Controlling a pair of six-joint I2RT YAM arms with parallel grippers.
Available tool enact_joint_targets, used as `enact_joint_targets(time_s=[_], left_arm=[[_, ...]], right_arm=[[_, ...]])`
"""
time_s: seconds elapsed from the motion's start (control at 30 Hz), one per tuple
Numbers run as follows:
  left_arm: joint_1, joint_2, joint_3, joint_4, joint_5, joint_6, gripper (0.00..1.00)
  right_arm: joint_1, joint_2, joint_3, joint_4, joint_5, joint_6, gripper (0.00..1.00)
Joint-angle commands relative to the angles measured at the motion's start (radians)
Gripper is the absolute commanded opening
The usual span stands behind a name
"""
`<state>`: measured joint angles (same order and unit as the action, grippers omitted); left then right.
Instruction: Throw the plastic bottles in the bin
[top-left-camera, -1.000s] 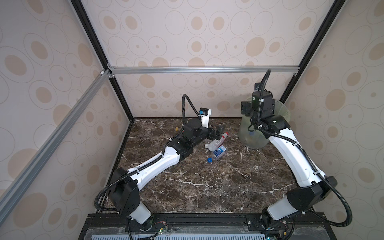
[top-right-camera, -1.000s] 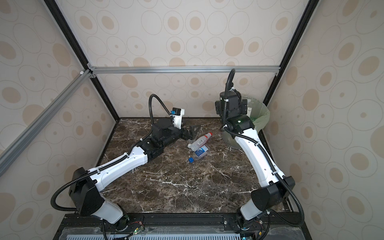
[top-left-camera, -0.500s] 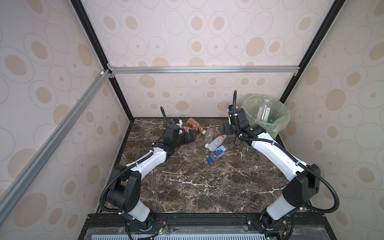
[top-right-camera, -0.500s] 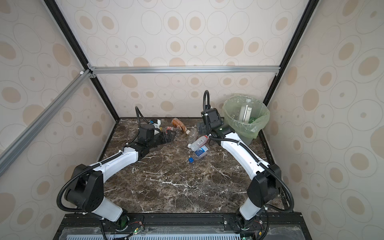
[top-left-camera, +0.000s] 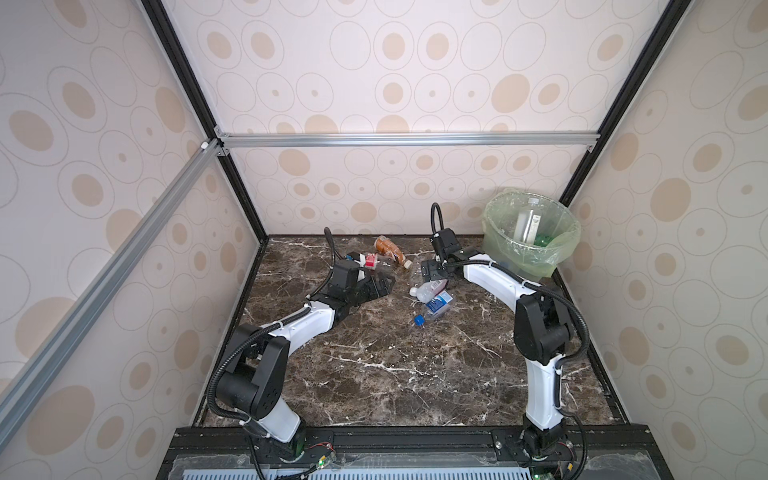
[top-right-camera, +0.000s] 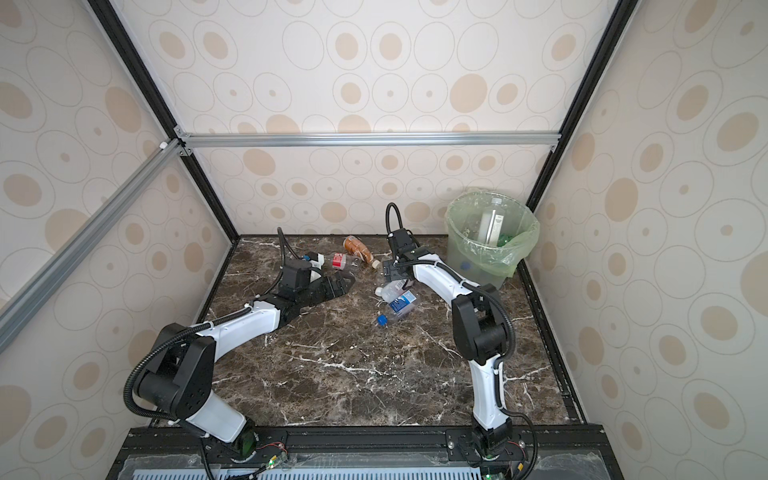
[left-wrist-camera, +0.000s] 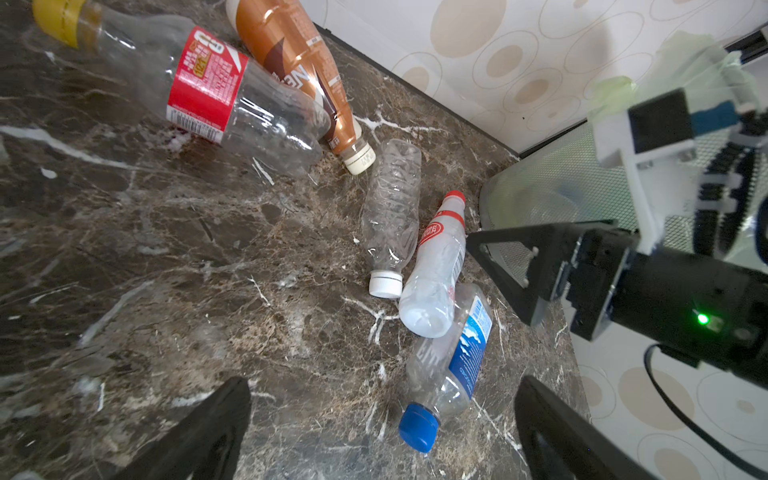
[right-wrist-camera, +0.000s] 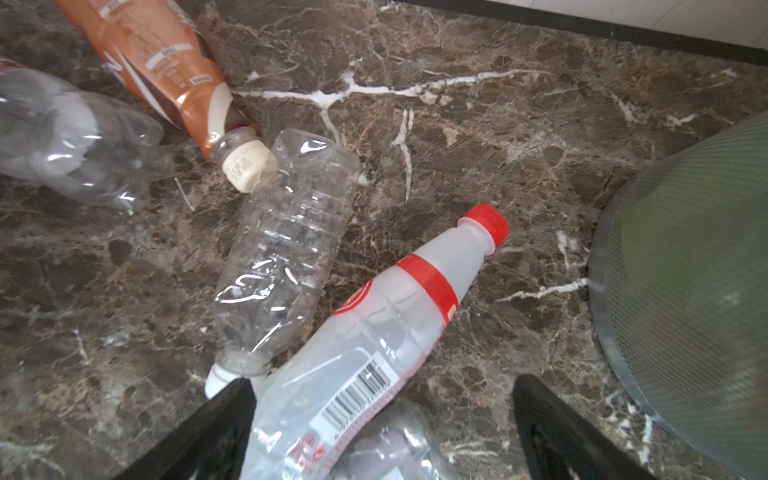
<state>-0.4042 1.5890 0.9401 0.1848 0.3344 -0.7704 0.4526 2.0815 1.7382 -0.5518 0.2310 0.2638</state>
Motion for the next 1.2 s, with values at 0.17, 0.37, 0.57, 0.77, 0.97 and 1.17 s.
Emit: enact_joint_targets(time_s=[0.17, 0.37, 0.57, 0.77, 0.97, 1.17], left_arm=[[-0.002, -0.047, -0.022, 0.015, 0.0, 0.003, 0.99], [-0.002, -0.043, -0.043, 0.038, 0.004, -0.006, 0.99], [-0.002, -0.047, -0.05, 0.044, 0.007, -0.012, 0.99], [-0.002, -0.065, -0.063, 0.04, 0.005, -0.01, 0.99], [-0.002, -0.083, -0.078, 0.038, -0.003, -0.008, 0.99], [-0.002, -0.087, -0.082, 0.044, 0.001, -0.011, 0.99]], right_arm=[[-0.017, 0.123, 0.133, -0.101, 0.006, 0.017, 0.98], [-0.018, 0.146, 0.127, -0.11, -0.032, 0.027, 0.93], [-0.018, 0.123, 0.062, -0.067, -0.11, 0.048, 0.89], [-0.016, 0.113, 0.02, -0.053, -0.142, 0.067, 0.85], [-0.012, 0.09, -0.03, -0.032, -0.15, 0.079, 0.81], [-0.002, 0.083, -0.05, -0.024, -0.157, 0.09, 0.73]])
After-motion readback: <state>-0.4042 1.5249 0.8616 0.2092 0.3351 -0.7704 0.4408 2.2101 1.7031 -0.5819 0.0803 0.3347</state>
